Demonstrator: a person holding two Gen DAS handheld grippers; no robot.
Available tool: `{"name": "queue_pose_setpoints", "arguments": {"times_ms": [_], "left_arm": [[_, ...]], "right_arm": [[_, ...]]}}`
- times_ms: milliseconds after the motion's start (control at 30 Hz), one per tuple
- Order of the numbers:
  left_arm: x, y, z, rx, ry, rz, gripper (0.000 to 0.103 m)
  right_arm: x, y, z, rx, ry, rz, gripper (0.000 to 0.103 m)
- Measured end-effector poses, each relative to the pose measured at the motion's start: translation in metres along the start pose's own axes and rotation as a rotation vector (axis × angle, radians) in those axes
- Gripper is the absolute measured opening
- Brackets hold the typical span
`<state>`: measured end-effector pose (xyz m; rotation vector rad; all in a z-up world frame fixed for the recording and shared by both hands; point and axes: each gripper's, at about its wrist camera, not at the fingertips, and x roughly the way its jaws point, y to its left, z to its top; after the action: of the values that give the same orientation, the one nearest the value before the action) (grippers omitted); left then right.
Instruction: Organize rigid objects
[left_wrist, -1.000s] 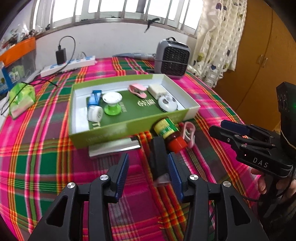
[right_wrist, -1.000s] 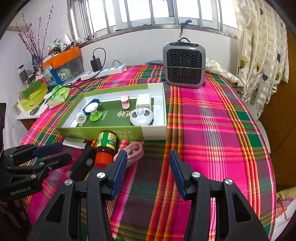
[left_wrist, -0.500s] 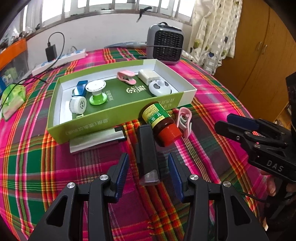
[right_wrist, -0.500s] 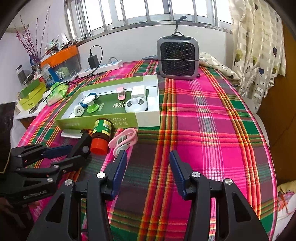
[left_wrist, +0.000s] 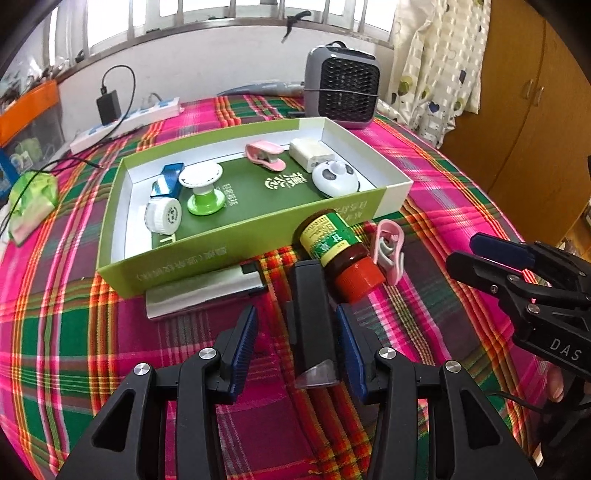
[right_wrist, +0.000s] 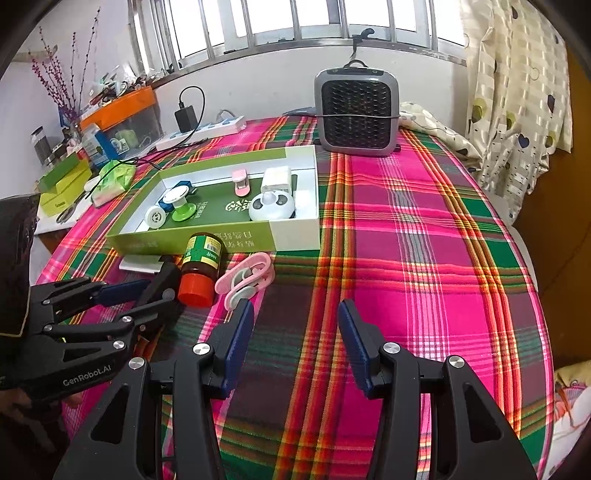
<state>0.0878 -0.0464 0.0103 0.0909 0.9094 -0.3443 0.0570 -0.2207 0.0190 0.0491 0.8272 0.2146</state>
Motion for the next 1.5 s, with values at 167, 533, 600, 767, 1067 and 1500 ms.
{"name": "queue_pose_setpoints", "arguments": {"times_ms": [167, 533, 600, 767, 1067, 1500], "left_arm": [[0.001, 0.002, 0.001, 0.001, -0.004, -0.003, 0.043], [0.004, -0.002, 0.001, 0.021, -0.016, 0.040, 0.043], [0.005, -0.003, 0.001, 0.031, -0.016, 0.050, 0.043], [0.005, -0.004, 0.001, 0.034, -0.013, 0.055, 0.043], [0.002, 0.005, 0.000, -0.015, -0.016, 0.031, 0.035], [-0.010, 0.019, -0.008, -0.070, -0.027, 0.022, 0.023]], "right_arm": [[0.001, 0.001, 0.002, -0.001, 0.003, -0.004, 0.049], [0.000, 0.004, 0.003, -0.005, 0.001, -0.012, 0.049], [0.000, 0.005, 0.003, -0.004, 0.002, -0.012, 0.049], [0.000, 0.007, 0.003, -0.010, 0.002, -0.013, 0.049], [0.001, 0.009, 0.002, -0.003, 0.009, -0.014, 0.049], [0.004, 0.023, 0.005, -0.037, 0.014, -0.003, 0.049]]}}
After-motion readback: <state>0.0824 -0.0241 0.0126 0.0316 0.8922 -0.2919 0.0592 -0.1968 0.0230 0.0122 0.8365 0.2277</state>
